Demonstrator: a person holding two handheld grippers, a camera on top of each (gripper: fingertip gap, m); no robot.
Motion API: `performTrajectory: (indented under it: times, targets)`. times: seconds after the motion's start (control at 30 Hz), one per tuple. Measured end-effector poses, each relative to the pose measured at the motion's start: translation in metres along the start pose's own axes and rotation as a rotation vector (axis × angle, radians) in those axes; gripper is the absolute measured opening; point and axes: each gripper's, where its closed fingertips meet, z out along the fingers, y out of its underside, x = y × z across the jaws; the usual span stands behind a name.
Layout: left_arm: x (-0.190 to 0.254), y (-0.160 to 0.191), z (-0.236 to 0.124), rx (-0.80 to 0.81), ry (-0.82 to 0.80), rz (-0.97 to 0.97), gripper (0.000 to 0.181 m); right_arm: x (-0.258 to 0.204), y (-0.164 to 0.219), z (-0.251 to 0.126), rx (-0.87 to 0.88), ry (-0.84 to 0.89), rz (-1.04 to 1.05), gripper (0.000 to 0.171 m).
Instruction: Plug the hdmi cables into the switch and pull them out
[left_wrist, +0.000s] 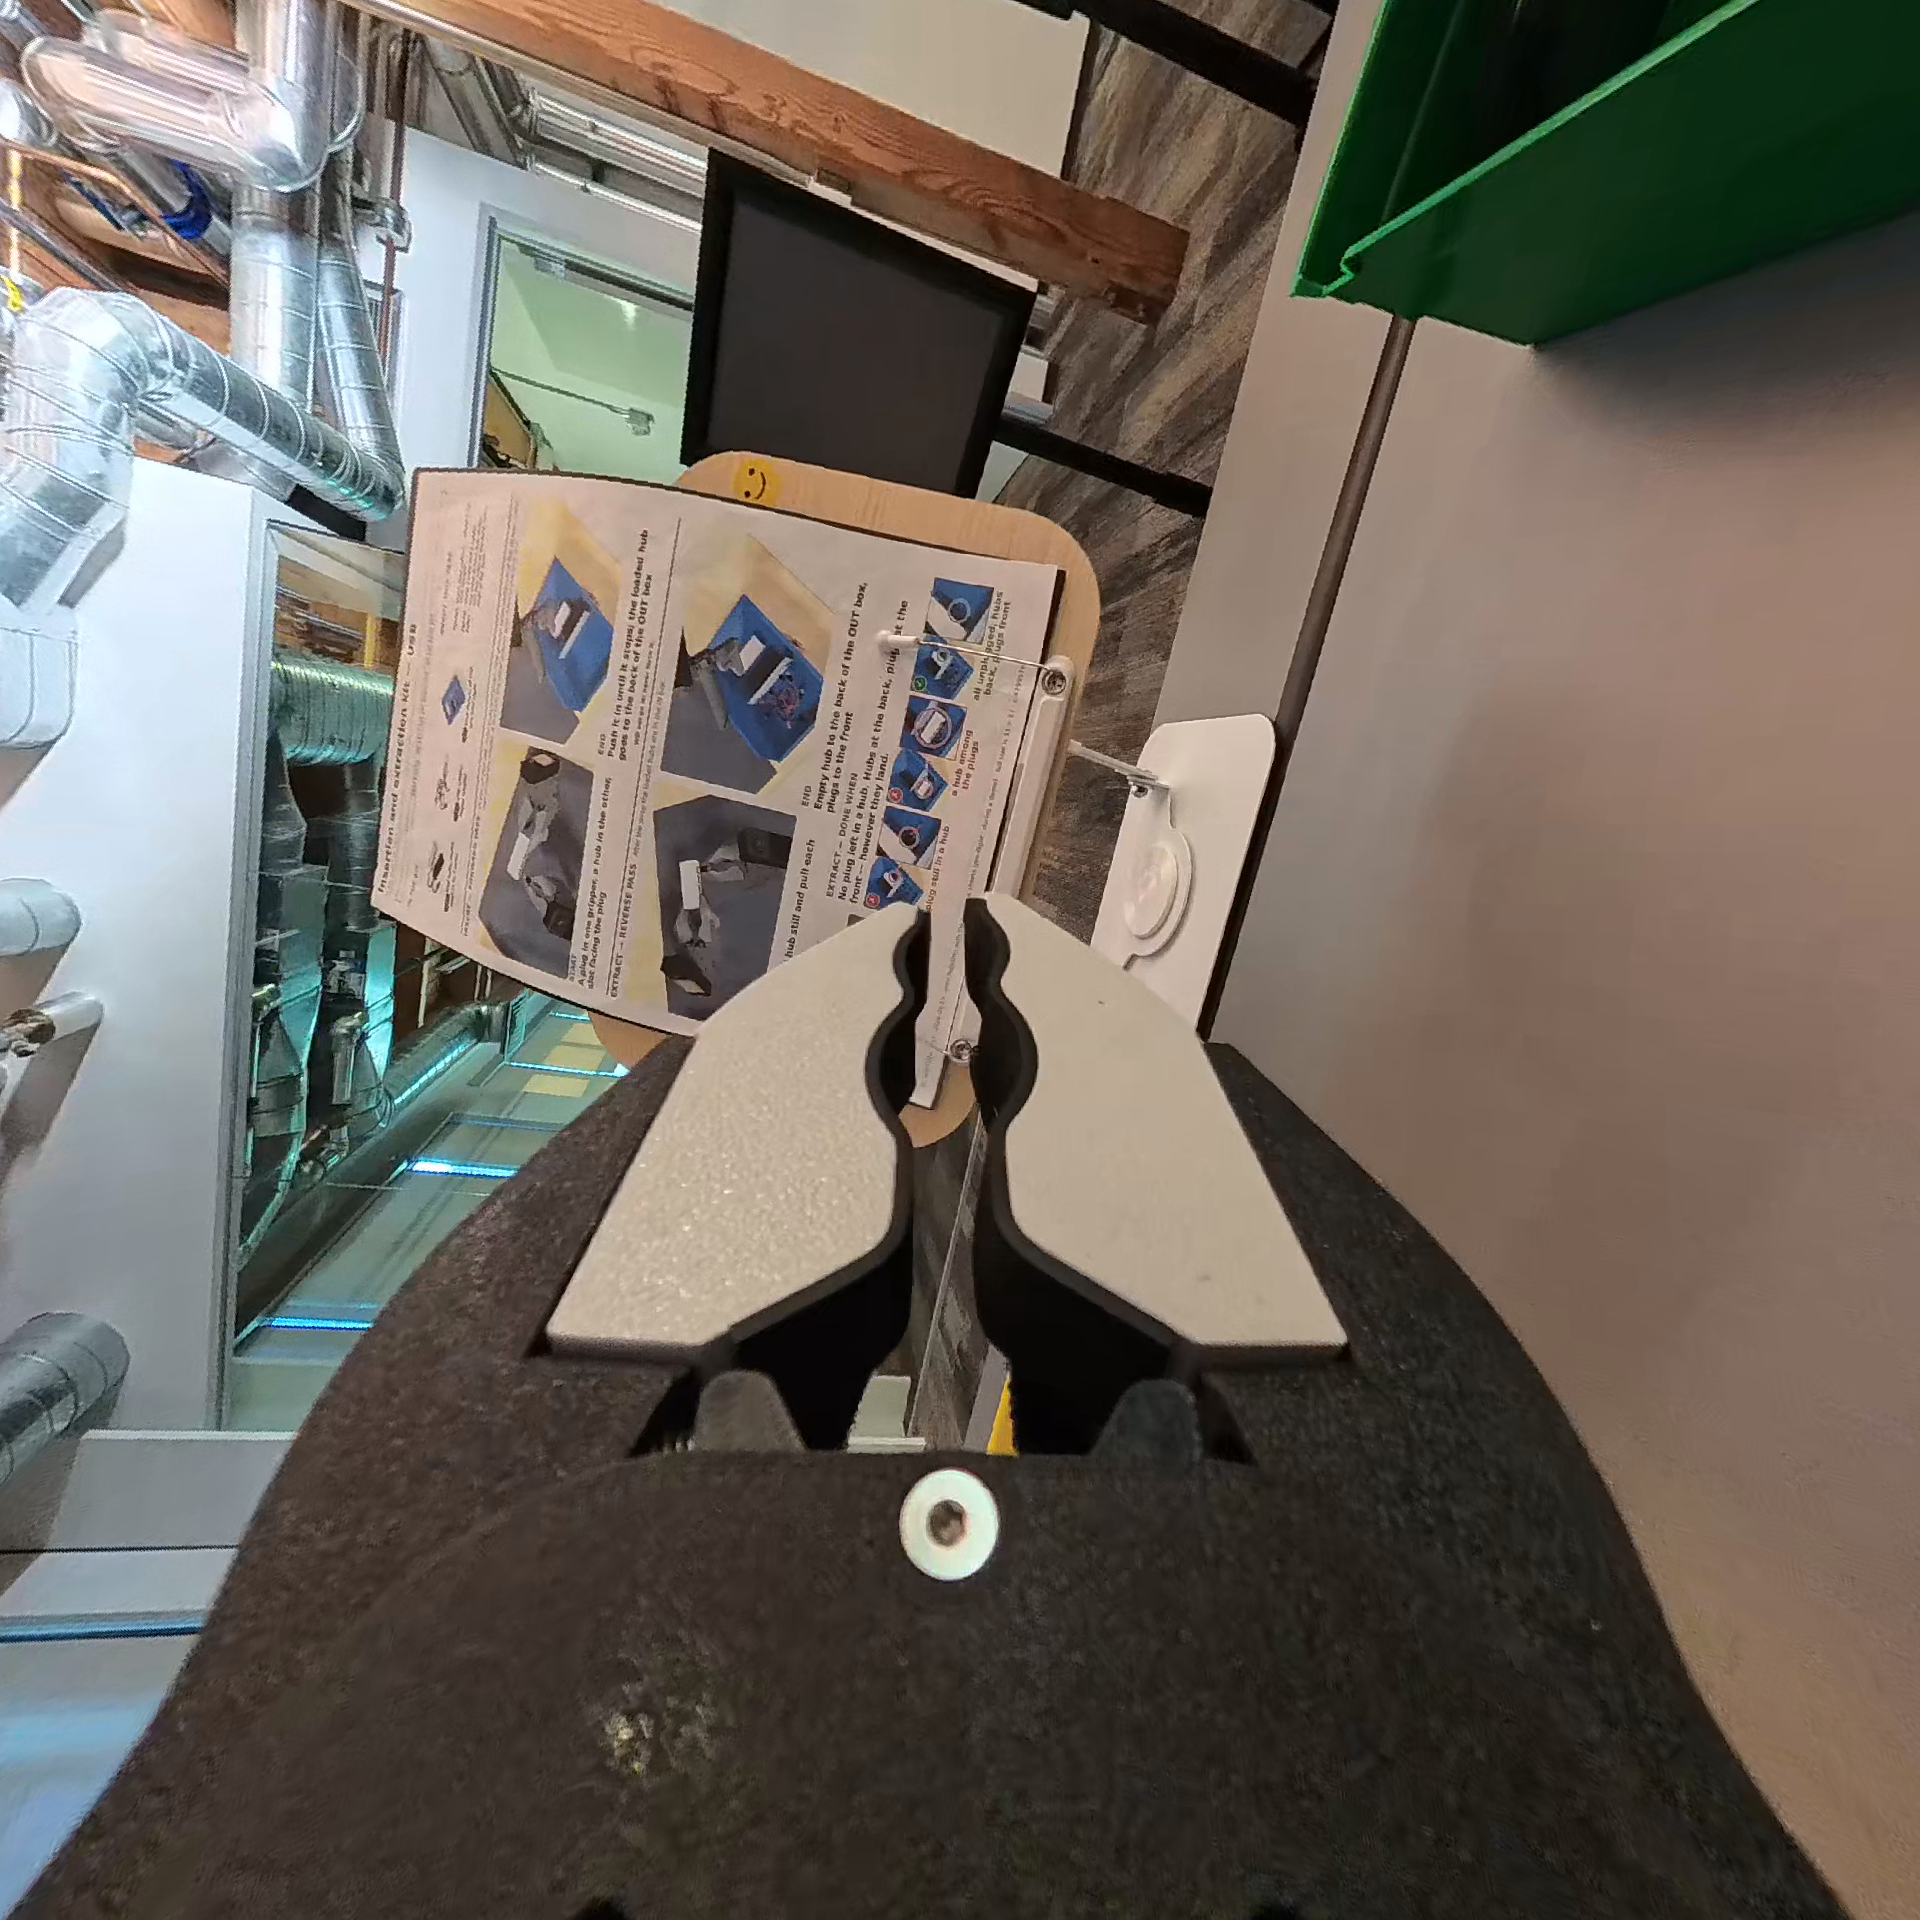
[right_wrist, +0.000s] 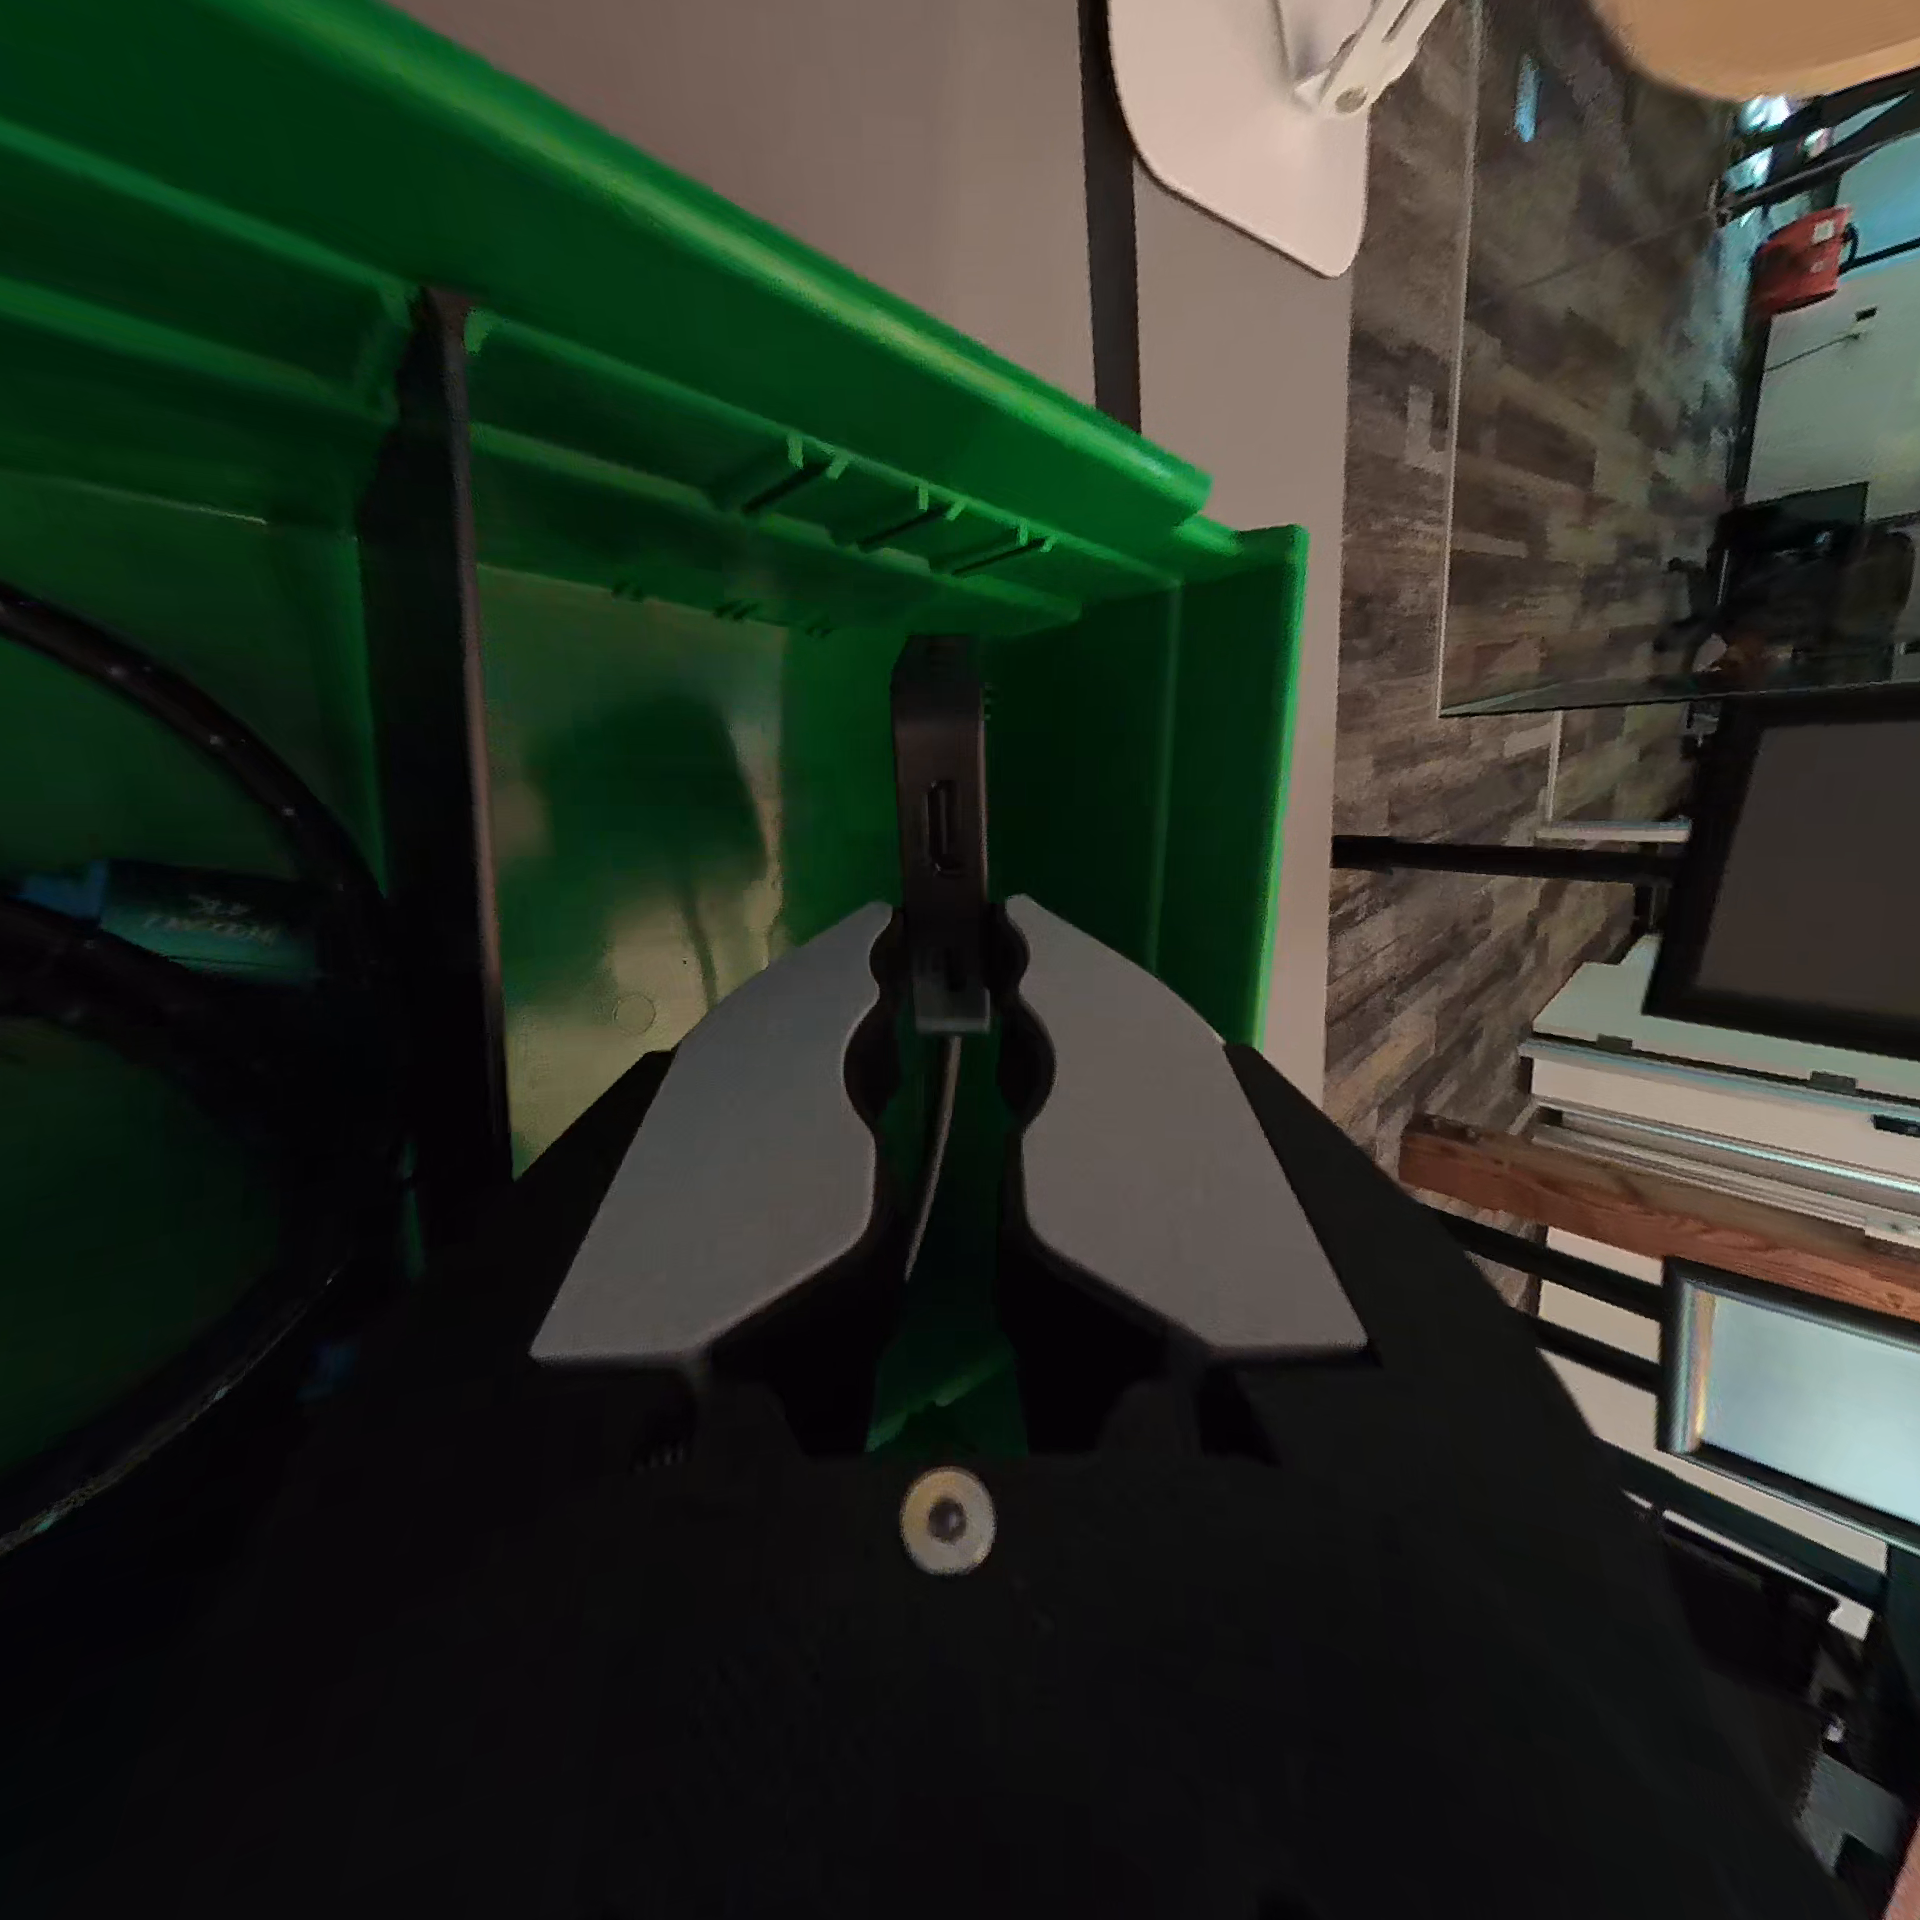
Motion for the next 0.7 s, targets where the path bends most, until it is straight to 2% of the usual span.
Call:
performTrajectory:
  times: [0.37, 0.47, 0.57, 0.7]
  targets:
    - [0.005, 0.006, 0.003, -0.029, 0.013, 0.017, 0.005, -0.013, 0.019, 0.025, -0.095, -0.057, 0.115, 0.02]
    - [0.003, 0.008, 0.003, -0.036, 0.01, 0.013, 0.005, -0.003, 0.018, 0.021, -0.092, -0.004, 0.185, 0.035]
    - [0.0, 0.012, 0.001, -0.051, 0.005, 0.014, 0.005, 0.006, 0.019, -0.001, -0.109, 0.033, 0.24, 0.039]
    - [-0.01, 0.023, -0.004, -0.085, -0.017, -0.005, 0.004, 0.025, 0.028, -0.069, -0.212, 0.142, 0.396, 0.043]
